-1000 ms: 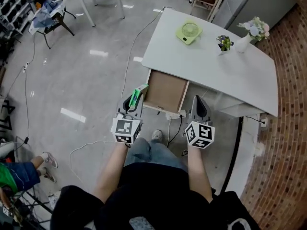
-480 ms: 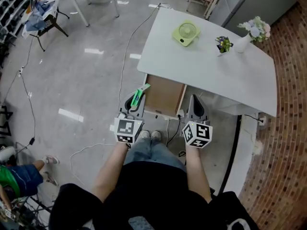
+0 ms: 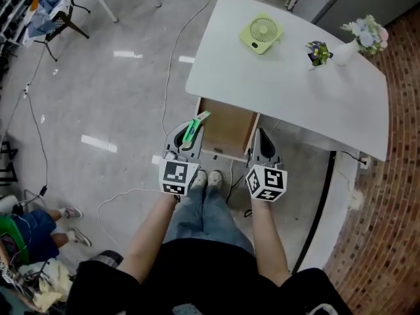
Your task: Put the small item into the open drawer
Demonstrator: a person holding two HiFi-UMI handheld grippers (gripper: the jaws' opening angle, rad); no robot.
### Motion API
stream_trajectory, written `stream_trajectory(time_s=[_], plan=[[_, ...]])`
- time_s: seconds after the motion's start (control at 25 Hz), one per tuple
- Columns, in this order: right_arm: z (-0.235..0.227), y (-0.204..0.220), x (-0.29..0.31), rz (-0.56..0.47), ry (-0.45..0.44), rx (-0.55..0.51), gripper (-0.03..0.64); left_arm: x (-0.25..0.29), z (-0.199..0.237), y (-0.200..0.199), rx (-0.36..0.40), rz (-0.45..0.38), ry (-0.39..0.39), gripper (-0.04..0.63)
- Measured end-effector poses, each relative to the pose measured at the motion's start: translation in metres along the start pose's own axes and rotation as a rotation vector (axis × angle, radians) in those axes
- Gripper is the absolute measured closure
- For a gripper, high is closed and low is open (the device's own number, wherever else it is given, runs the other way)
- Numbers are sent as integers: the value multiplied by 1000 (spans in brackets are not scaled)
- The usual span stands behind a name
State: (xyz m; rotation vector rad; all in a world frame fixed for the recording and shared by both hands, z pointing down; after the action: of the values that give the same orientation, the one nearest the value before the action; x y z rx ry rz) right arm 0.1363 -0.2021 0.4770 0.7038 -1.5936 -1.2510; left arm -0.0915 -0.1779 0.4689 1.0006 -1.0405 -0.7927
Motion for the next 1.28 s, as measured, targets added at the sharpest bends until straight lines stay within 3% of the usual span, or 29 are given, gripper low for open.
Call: stream_trajectory(time_s=[0.72,1.0,1.28], plan=[[4,169,137,165,-98,-15,615,146,33,169,-99,142,-2,506],[0,203,163,200,-101,-9,615,184,34,210,-108,193,-32,505],[-6,218,170,226,-95,12,615,212,32,250,-108,336,-66,505]])
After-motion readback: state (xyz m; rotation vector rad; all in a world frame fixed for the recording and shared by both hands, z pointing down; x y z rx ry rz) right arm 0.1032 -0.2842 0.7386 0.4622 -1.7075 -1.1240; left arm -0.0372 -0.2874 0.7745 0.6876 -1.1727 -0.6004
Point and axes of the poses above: the fingertips, and each gripper's own axes: x forward along the fingers, z to its left, y out of its underside, the point moved 7 cm from there along -x, backward along the fingers, and after that the axes turned 8 degrees about -x, right-handed, at the moved point
